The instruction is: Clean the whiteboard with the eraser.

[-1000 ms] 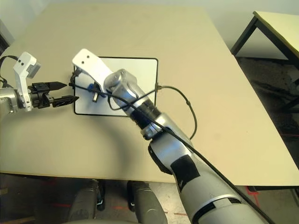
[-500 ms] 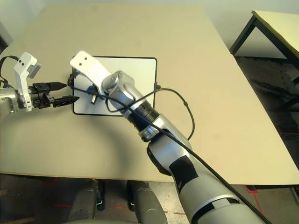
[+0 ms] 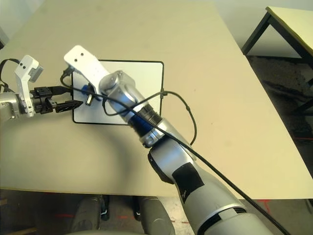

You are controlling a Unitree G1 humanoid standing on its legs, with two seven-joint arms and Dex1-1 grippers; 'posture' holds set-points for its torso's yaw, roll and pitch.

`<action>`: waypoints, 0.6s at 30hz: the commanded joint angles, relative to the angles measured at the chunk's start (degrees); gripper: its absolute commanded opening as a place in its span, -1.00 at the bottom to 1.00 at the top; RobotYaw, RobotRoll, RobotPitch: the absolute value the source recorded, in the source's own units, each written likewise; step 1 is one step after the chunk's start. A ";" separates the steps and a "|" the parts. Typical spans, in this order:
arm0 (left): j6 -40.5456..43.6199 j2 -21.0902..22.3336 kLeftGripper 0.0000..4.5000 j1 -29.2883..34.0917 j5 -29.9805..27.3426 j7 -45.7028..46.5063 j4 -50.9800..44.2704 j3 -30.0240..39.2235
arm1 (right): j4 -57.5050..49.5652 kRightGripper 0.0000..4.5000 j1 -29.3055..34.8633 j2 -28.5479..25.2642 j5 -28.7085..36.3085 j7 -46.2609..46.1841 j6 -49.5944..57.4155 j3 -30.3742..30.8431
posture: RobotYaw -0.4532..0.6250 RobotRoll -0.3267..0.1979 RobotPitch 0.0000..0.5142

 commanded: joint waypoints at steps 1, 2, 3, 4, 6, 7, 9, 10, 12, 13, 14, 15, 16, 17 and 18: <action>0.82 0.14 1.00 0.40 -0.40 -0.09 -0.36 0.04 | 0.34 -0.73 2.49 -1.47 -1.07 0.90 1.73 2.71 | -0.07 0.25 -0.36; 0.86 0.16 1.00 0.36 -0.40 -0.09 -0.39 0.03 | 0.56 -0.73 2.50 -1.63 -1.06 0.83 1.69 2.72 | -0.07 0.25 -0.36; 0.90 0.16 1.00 0.32 -0.39 -0.10 -0.39 0.02 | 0.96 -0.73 2.34 -1.70 -1.02 0.66 1.54 2.57 | -0.07 0.25 -0.37; 0.97 0.18 1.00 0.25 -0.39 -0.10 -0.42 0.01 | 1.76 -0.73 1.84 -1.74 -0.96 0.34 1.18 2.16 | -0.08 0.25 -0.37; 1.11 0.20 1.00 0.09 -0.39 -0.11 -0.49 -0.06 | 4.29 -0.73 -0.05 -1.61 -0.68 -0.71 0.02 0.51 | -0.08 0.25 -0.37; 1.18 0.19 1.00 0.01 -0.39 -0.11 -0.52 -0.09 | 5.44 -0.73 -1.02 -1.54 -0.56 -1.31 -0.57 -0.29 | -0.08 0.25 -0.37; 1.34 0.19 1.00 -0.13 -0.40 -0.12 -0.65 -0.18 | 8.39 -0.73 -3.62 -1.38 -0.07 -2.90 -1.98 -2.37 | -0.08 0.25 -0.37; 1.41 0.19 1.00 -0.15 -0.41 -0.12 -0.75 -0.20 | 9.77 -0.74 -4.78 -1.34 0.15 -3.57 -2.66 -3.19 | -0.08 0.25 -0.37; 1.52 0.16 1.00 -0.23 -0.42 -0.12 -0.85 -0.26 | 12.10 -0.74 -6.60 -1.27 0.40 -4.51 -3.77 -4.41 | -0.09 0.25 -0.37; 1.57 0.13 1.00 -0.27 -0.41 -0.12 -0.88 -0.30 | 12.87 -0.74 -7.07 -1.19 0.44 -4.71 -4.10 -4.73 | -0.09 0.25 -0.37; 1.60 0.10 1.00 -0.31 -0.39 -0.13 -0.90 -0.35 | 13.43 -0.74 -7.36 -1.09 0.46 -4.87 -4.34 -4.96 | -0.09 0.25 -0.37; 1.63 0.08 1.00 -0.33 -0.38 -0.13 -0.92 -0.38 | 13.84 -0.74 -7.52 -0.99 0.46 -4.95 -4.53 -5.10 | -0.09 0.25 -0.37; 1.67 0.03 1.00 -0.35 -0.39 -0.12 -0.94 -0.41 | 14.07 -0.74 -7.57 -0.92 0.44 -4.96 -4.63 -5.13 | -0.09 0.25 -0.37; 1.73 0.02 1.00 -0.28 -0.43 -0.11 -1.08 -0.39 | 13.85 -0.74 -7.36 -0.88 0.40 -4.76 -4.42 -4.95 | -0.10 0.25 -0.36; 1.81 -0.02 1.00 -0.22 -0.48 -0.08 -1.23 -0.38 | 12.69 -0.74 -6.39 -0.89 0.23 -4.15 -3.78 -4.16 | -0.10 0.25 -0.36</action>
